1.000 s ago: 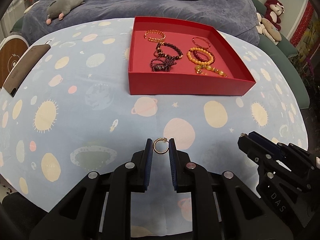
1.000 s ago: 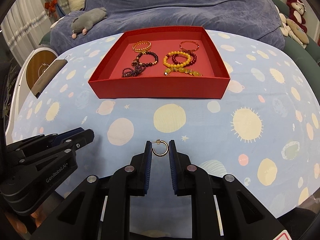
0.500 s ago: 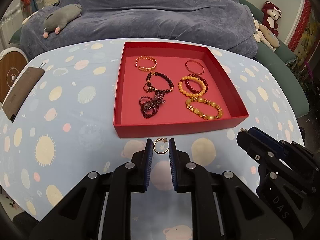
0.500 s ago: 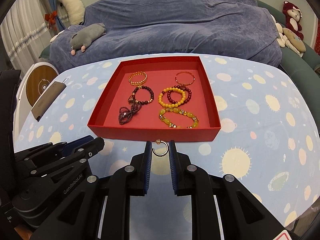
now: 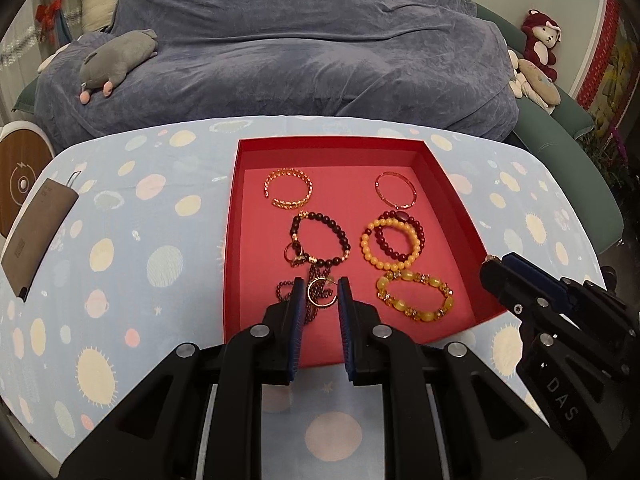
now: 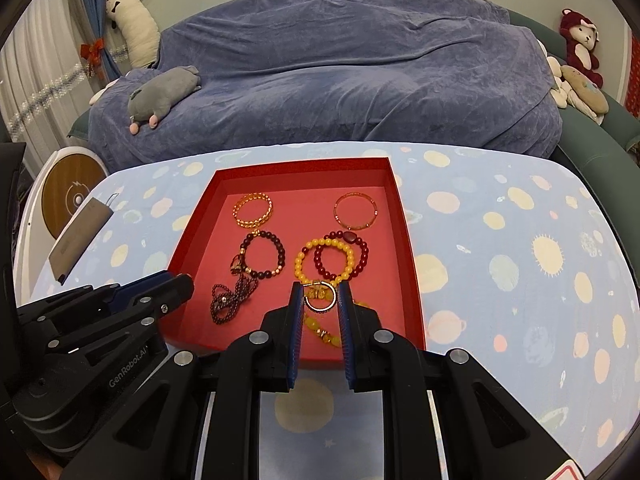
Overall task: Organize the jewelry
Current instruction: 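Carry both gold hoop earrings into the red box with both tools, then open both tools to release the earrings and withdraw from the box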
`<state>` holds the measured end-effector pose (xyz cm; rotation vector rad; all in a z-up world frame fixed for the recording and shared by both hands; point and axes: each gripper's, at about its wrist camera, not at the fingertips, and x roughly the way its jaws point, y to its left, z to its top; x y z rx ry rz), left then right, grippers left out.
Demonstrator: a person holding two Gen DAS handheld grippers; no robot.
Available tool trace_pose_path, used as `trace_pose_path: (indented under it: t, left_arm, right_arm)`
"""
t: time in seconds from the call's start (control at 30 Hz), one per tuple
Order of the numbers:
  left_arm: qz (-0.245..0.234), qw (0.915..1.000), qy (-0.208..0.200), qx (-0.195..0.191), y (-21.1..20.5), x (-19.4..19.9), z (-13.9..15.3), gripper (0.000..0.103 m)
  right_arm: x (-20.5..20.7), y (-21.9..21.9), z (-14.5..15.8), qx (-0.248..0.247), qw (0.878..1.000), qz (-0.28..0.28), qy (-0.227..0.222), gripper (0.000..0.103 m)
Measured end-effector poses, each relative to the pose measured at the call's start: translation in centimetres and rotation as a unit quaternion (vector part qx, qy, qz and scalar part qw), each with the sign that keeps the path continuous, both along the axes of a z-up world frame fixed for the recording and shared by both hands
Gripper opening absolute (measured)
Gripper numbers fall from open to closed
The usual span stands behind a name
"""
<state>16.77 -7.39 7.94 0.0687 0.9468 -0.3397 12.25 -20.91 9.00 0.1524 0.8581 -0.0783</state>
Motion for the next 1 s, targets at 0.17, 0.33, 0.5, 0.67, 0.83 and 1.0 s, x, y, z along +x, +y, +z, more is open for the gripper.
trace_pose_path:
  t: [0.17,0.33,0.5,0.67,0.83,1.0]
  left_arm:
    - [0.006,1.0000,-0.004,0.007,-0.5,2.4,-0.2,0.016]
    - [0.009,0.9999,-0.005,0.013,-1.2,4.9,-1.0,0.016]
    - [0.011,0.9997,-0.003,0.021,-1.9,7.1,-2.0,0.016]
    - [0.011,0.9996,0.001,0.028,-2.5,8.7,-3.0,0.016]
    - [0.010,0.9993,0.005,0.034,-3.0,9.7,-4.0,0.016]
    - [0.013,0.9991,0.013,0.039,-3.4,10.2,-4.9,0.016]
  right_arm:
    - [2.7,-0.6,0.0,0.000,1.000,0.002,-0.004,0.016]
    - [5.5,-0.5,-0.9,-0.012,1.000,0.009,-0.002,0.016]
    - [7.8,-0.9,-2.3,-0.009,1.000,0.007,0.005,0.016]
    - [9.5,-1.3,-3.7,-0.005,1.000,0.004,0.015,0.016]
    - [10.8,-1.3,-4.6,-0.009,1.000,0.005,0.022,0.016]
    - [11.4,-1.3,-5.2,-0.011,0.999,0.006,0.030,0.016]
